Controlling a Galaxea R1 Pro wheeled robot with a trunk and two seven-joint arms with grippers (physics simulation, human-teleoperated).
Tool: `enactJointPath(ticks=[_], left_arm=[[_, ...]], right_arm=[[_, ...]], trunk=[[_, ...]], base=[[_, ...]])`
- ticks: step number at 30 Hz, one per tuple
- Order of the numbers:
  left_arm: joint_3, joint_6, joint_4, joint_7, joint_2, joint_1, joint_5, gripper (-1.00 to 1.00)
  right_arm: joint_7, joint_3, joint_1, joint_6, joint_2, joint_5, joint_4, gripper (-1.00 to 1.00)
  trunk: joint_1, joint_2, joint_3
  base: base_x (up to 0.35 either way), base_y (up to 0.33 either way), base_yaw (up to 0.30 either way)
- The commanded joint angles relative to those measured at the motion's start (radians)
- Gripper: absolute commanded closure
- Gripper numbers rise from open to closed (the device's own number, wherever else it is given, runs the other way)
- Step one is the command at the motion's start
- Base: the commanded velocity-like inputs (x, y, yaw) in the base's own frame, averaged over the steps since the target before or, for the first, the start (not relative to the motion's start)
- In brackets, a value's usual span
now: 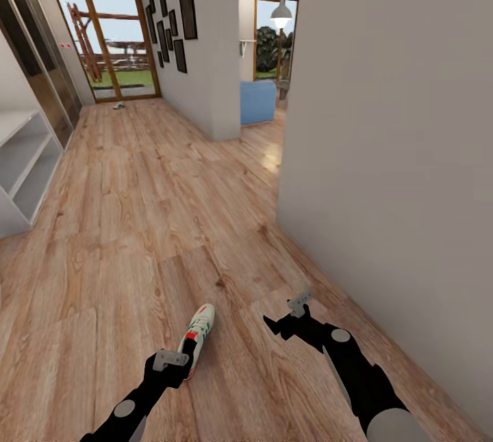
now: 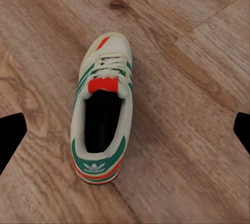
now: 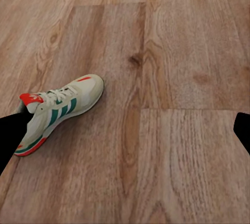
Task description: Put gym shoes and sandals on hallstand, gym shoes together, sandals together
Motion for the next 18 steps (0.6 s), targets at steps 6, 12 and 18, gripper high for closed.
enactJointPath(ticks=[6,12,18], left_arm=[[0.007,-0.004,0.0,-0.005,-0.001,-0.001,-0.01,-1.0],[0.007,-0.004,0.0,-0.005,-0.001,-0.001,-0.01,-1.0],[0.006,-0.005,-0.01,-0.005,-0.001,0.0,-0.011,-1.0]], right_arm=[[0.004,-0.003,0.0,0.004,0.001,0.005,-0.003,-1.0],[0.003,-0.004,0.0,0.005,0.0,0.005,-0.022,-1.0],[0.001,-0.005,0.0,0.008,0.0,0.006,-0.127,-1.0]], trunk=[[0.023,-0.043,-0.028],[0.046,-0.085,-0.052],[0.046,-0.085,-0.053]], base=[[0.0,0.0,0.0],[0.0,0.0,0.0],[0.0,0.0,0.0]])
